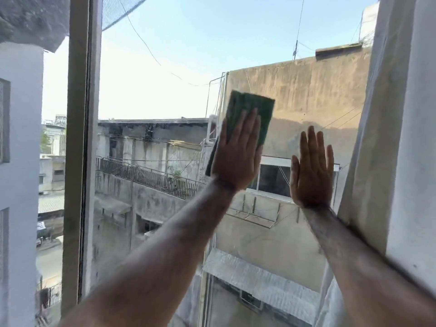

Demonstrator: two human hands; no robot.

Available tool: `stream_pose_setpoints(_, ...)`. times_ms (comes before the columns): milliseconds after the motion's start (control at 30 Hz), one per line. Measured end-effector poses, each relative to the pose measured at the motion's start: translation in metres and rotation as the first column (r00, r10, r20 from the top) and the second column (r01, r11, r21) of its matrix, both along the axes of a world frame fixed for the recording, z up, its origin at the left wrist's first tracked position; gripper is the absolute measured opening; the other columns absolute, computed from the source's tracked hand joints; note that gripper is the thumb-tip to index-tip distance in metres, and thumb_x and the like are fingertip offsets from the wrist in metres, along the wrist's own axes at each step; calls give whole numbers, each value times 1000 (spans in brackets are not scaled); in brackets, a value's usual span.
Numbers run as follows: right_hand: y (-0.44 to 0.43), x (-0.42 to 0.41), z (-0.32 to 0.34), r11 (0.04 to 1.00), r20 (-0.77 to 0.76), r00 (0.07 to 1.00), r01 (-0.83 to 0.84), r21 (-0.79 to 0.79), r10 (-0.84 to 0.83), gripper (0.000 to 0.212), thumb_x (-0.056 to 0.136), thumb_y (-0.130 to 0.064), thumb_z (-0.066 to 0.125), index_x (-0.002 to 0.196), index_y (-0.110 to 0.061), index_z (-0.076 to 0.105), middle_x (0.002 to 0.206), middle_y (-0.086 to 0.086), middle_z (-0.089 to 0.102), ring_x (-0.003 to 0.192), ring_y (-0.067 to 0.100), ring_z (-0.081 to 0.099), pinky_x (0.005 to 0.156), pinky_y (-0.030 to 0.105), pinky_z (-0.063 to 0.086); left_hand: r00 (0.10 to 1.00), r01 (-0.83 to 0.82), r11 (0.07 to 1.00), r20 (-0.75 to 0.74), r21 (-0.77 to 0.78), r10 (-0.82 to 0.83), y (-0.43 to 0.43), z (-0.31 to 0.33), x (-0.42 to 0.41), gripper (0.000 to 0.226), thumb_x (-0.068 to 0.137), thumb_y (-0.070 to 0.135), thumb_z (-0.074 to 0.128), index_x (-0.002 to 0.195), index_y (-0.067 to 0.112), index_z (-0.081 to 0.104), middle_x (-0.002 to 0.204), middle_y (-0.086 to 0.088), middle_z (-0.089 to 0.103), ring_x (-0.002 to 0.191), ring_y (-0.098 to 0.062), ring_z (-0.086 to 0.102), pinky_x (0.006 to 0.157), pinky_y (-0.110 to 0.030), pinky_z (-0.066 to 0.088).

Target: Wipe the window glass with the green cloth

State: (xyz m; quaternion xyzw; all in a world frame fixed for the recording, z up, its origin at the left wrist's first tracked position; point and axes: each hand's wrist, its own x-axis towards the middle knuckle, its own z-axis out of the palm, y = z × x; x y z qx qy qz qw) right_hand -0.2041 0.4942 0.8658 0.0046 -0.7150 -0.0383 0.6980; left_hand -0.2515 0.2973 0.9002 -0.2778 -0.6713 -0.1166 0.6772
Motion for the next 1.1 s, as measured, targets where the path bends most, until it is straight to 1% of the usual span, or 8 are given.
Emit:
stream_pose_setpoints(100,1,2,-1,1000,5,1000,-6,-6,6,57,115,-28,29,170,-10,24,179,12,22,168,29,18,135,57,20,1000,-14,980,7,-198,15,-11,-71,-6,61,110,38,32,163,8,25,173,-13,23,163,-29,13,128,-57,23)
stream_pose_setpoints(267,-3,4,-1,1000,13,1000,-10,-14,10,57,115,-27,29,170,-10,23,180,11,21,168,29,16,136,56,19,987,-72,997,146,3,71,-107,-123,-21,63,109,37,37,162,6,27,171,-14,26,161,-29,20,127,-61,25)
stream_pose_setpoints(433,-7,3,-3,1000,3,1000,0,-16,0,57,115,-26,30,169,-8,25,179,12,23,167,30,18,135,57,21,946,-212,842,322,497,48,-168,-21,-39,62,112,36,28,164,4,16,174,-16,19,162,-30,15,130,-56,19)
stream_pose_setpoints(567,-4,0,-2,1000,-15,1000,4,-8,-4,57,115,-24,32,169,-8,25,179,12,23,167,30,19,135,56,22,947,-197,736,321,648,-29,-138,74,-32,67,108,41,12,164,4,15,175,-13,16,163,-29,13,132,-52,13)
stream_pose_setpoints(700,0,-2,-2,1000,-27,1000,13,1,-13,56,116,-26,29,169,-8,25,179,11,23,168,29,18,136,55,21,982,-88,875,190,477,-5,-71,104,-17,60,111,34,20,163,4,21,173,-15,21,162,-31,16,133,-53,13)
stream_pose_setpoints(833,1,-2,-3,1000,-31,999,16,7,-16,56,116,-27,28,169,-8,26,179,12,24,168,29,19,136,55,21,996,12,988,83,155,-26,1,57,0,59,112,36,25,163,7,25,173,-13,22,162,-30,14,131,-54,15)
stream_pose_setpoints(967,2,-1,-1,1000,-10,1000,17,-1,-17,57,116,-30,24,169,-9,25,179,12,24,167,30,20,136,56,21,998,-2,988,59,-153,11,37,-31,6,65,111,43,27,164,7,18,174,-15,18,163,-31,11,129,-57,19)
stream_pose_setpoints(1100,4,-1,-1,1000,-4,1000,17,1,-17,58,116,-32,22,170,-10,24,179,12,23,168,29,18,136,55,20,998,-37,969,39,-244,48,10,-107,-6,67,110,42,32,165,6,14,175,-13,13,163,-28,7,132,-55,12)
